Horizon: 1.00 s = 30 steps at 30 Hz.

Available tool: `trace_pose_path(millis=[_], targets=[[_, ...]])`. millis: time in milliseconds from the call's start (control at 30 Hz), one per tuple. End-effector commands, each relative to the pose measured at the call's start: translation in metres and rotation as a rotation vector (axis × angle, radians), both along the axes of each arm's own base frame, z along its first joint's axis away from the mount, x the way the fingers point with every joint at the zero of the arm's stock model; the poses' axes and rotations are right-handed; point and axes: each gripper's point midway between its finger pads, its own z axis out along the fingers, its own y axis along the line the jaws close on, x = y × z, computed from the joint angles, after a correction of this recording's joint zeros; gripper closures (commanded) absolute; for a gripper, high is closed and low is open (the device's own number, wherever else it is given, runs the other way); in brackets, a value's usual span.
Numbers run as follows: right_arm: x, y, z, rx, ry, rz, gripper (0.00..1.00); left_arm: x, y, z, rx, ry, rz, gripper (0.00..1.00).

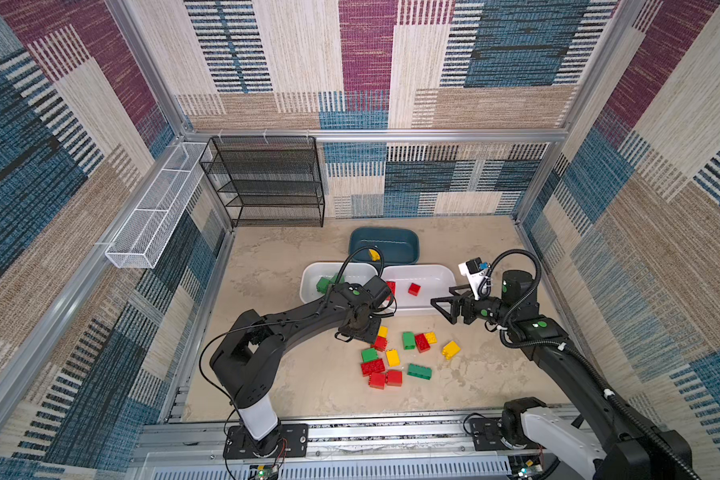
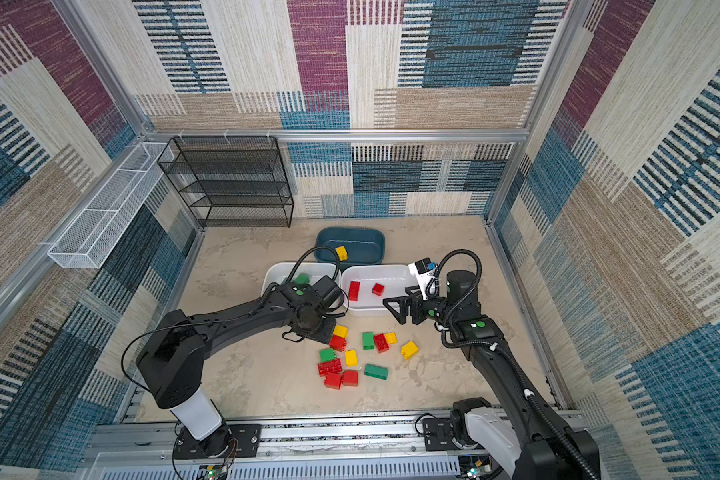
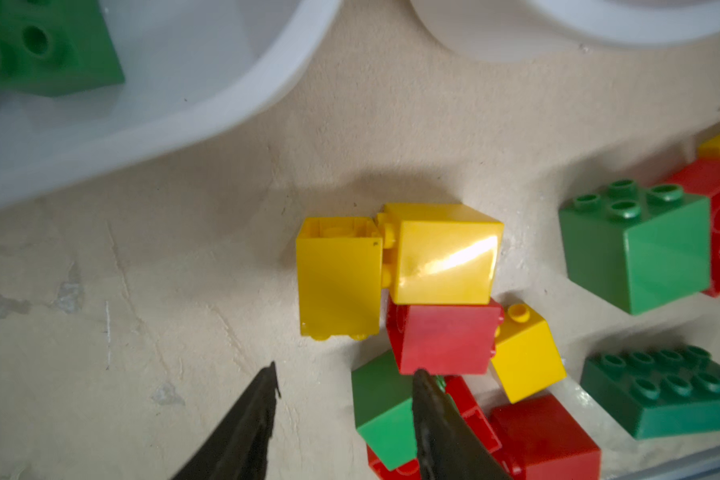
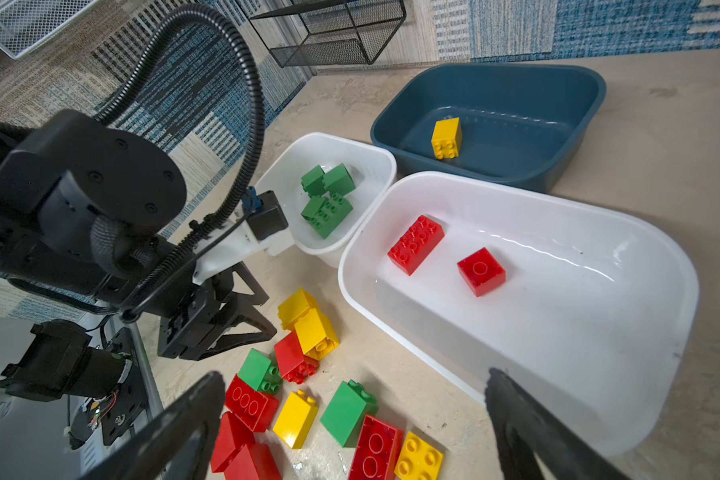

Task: Sort the legos into containers by color
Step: 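Move the left gripper back to the pile and lower onto a yellow brick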

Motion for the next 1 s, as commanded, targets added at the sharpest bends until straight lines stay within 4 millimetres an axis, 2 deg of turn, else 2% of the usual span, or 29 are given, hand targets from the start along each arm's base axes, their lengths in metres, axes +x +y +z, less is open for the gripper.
trace_pose_path(millis=[0,300,467,600,700,867,967], targets=[[0.001,0.001,0.005,0.012,-0.017,0.001,0.01,0.007,-0.004,-0.005,-0.007,-0.013,0.003,0.46],[0.001,0.000,0.003,0.006,-0.017,-0.002,0.01,0.017,0.004,-0.021,0.063,-0.029,0.016,0.51],[0.000,0.000,0.002,0.004,-0.013,-0.004,0.01,0.024,0.001,-0.021,0.056,-0.034,0.018,0.57],[0.001,-0.001,0.002,0.001,-0.017,-0.006,0.01,0.020,0.001,-0.022,0.049,-0.018,0.019,0.61],[0.001,0.000,0.002,0.002,-0.017,-0.005,0.01,0.014,0.004,-0.020,0.044,-0.002,0.021,0.61],[0.002,0.001,0.002,0.009,-0.013,0.003,0.01,0.011,0.003,-0.006,0.008,-0.016,0.024,0.57],[0.003,0.002,0.003,0.013,-0.015,0.005,0.01,0.009,0.005,-0.017,0.027,0.003,0.023,0.56]])
